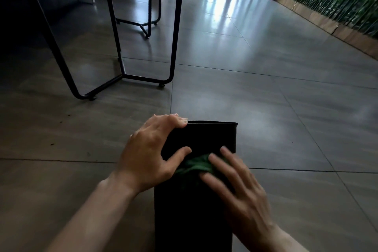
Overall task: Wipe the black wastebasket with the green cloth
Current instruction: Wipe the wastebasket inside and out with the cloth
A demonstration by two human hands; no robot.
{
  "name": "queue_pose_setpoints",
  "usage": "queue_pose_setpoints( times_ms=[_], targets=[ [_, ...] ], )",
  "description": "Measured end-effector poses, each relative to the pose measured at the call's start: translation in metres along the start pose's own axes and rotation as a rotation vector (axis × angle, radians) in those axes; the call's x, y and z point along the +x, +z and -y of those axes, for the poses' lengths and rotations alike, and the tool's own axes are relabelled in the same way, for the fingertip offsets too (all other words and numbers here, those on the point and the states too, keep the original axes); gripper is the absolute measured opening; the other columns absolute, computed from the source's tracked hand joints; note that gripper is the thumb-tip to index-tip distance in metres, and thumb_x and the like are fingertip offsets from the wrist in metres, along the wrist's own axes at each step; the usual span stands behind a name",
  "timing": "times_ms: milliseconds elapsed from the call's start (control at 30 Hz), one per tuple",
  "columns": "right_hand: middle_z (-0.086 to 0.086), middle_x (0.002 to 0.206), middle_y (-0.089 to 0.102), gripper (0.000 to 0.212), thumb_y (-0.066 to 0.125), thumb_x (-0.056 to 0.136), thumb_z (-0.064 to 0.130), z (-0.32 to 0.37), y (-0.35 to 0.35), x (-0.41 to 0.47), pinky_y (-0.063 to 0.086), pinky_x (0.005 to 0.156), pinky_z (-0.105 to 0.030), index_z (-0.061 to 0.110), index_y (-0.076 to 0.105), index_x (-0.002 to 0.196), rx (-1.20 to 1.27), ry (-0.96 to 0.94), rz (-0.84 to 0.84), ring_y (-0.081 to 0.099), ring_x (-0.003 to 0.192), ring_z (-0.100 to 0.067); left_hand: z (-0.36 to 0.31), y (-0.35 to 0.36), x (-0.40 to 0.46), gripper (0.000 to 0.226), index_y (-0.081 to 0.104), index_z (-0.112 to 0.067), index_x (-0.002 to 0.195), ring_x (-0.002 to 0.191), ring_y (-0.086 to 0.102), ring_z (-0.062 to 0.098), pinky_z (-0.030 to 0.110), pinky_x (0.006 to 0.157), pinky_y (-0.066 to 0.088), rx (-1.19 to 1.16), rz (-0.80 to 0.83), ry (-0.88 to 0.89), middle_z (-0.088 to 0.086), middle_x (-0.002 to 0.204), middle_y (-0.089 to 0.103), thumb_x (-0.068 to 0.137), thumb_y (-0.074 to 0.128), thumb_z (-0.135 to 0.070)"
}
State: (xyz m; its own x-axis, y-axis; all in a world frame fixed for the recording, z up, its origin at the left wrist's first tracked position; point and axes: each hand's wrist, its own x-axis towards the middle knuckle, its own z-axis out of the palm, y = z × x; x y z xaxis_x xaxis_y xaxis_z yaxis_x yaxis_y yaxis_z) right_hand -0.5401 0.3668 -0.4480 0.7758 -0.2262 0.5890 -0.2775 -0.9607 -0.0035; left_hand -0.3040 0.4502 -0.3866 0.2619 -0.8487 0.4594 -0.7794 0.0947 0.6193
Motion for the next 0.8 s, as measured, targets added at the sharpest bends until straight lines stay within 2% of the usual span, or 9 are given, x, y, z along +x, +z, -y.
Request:
queue_pose_setpoints(
  times_ms=[100,233,333,467,533,633,667,733,800],
  targets=[
    [-0.015,0.151,0.055,0.032,0.053,0.106,0.023,0.000,0.001,0.010,0.051,0.106,-0.057,0.020,0.059,0.137,-0.022,0.114,-0.045,0.042,0.149,-0.038,-0.003,0.001,-0.001,0.047,0.062,-0.023,0.116,0.122,0.062,0.011,0.047,0.110,0.044,0.047,0.012,0.008,-0.011,0.124,0.068,0.076,0.083,-0.033],
    [-0.014,0.145,0.061,0.030,0.039,0.111,0.025,0.018,0.010,-0.017,0.051,0.104,-0.052,0.022,0.062,0.129,-0.052,-0.094,0.012,0.055,0.138,-0.038,0.000,-0.004,-0.004,0.050,0.056,-0.030,0.113,0.111,0.064,0.009,0.049,0.105,0.048,0.002,-0.007,-0.057,-0.012,0.119,0.068,0.073,0.085,-0.031],
    [-0.014,0.142,0.063,0.029,0.038,0.111,0.023,0.014,-0.003,-0.033,0.052,0.102,-0.050,0.022,0.063,0.126,-0.070,-0.115,0.067,0.062,0.130,-0.040,-0.003,-0.006,-0.006,0.050,0.055,-0.034,0.117,0.109,0.060,-0.001,0.047,0.115,0.038,-0.023,0.029,-0.029,-0.022,0.116,0.064,0.074,0.082,-0.035],
    [-0.016,0.130,0.064,0.031,0.057,0.092,0.005,-0.029,-0.038,-0.016,0.047,0.102,-0.040,0.010,0.070,0.120,0.004,0.290,-0.011,0.060,0.116,-0.038,-0.006,-0.007,-0.006,0.063,0.056,-0.037,0.133,0.117,0.055,-0.007,0.047,0.124,0.026,-0.027,0.090,0.010,-0.032,0.118,0.057,0.077,0.083,-0.029],
    [-0.008,0.117,0.065,0.040,0.058,0.086,-0.003,-0.055,-0.052,0.000,0.048,0.094,-0.036,0.019,0.069,0.118,0.119,0.634,-0.089,0.062,0.106,-0.031,-0.005,-0.010,-0.006,0.064,0.057,-0.038,0.135,0.120,0.057,-0.002,0.050,0.124,0.024,-0.036,0.118,0.019,-0.026,0.120,0.061,0.077,0.083,-0.026],
    [-0.002,0.106,0.074,0.038,0.070,0.089,0.000,-0.087,-0.067,0.023,0.055,0.079,-0.027,0.035,0.068,0.104,0.461,1.064,-0.202,0.073,0.092,-0.016,-0.006,-0.013,-0.004,0.062,0.059,-0.040,0.132,0.128,0.054,-0.002,0.054,0.125,0.020,-0.070,0.168,0.036,-0.022,0.123,0.063,0.077,0.084,-0.023],
    [-0.002,0.104,0.076,0.035,0.074,0.088,0.002,-0.096,-0.070,0.027,0.055,0.073,-0.020,0.034,0.070,0.102,0.562,1.110,-0.200,0.074,0.086,-0.009,-0.006,-0.014,-0.004,0.061,0.060,-0.041,0.129,0.131,0.052,-0.003,0.054,0.125,0.019,-0.087,0.187,0.043,-0.022,0.124,0.063,0.077,0.084,-0.022],
    [0.003,0.100,0.077,0.035,0.085,0.082,0.010,-0.108,-0.070,0.030,0.055,0.070,-0.014,0.034,0.072,0.103,0.598,1.062,-0.039,0.073,0.084,-0.006,-0.008,-0.017,-0.003,0.061,0.062,-0.041,0.126,0.135,0.048,-0.003,0.056,0.125,0.017,-0.115,0.230,0.065,-0.022,0.127,0.064,0.075,0.086,-0.018],
    [0.007,0.105,0.073,0.052,0.093,0.074,0.016,-0.113,-0.064,0.030,0.057,0.081,-0.024,0.041,0.071,0.114,0.509,0.969,0.200,0.071,0.096,-0.011,-0.009,-0.022,-0.004,0.060,0.064,-0.040,0.124,0.139,0.044,-0.001,0.056,0.125,0.015,-0.128,0.271,0.096,-0.022,0.129,0.063,0.074,0.087,-0.014]
  ],
)
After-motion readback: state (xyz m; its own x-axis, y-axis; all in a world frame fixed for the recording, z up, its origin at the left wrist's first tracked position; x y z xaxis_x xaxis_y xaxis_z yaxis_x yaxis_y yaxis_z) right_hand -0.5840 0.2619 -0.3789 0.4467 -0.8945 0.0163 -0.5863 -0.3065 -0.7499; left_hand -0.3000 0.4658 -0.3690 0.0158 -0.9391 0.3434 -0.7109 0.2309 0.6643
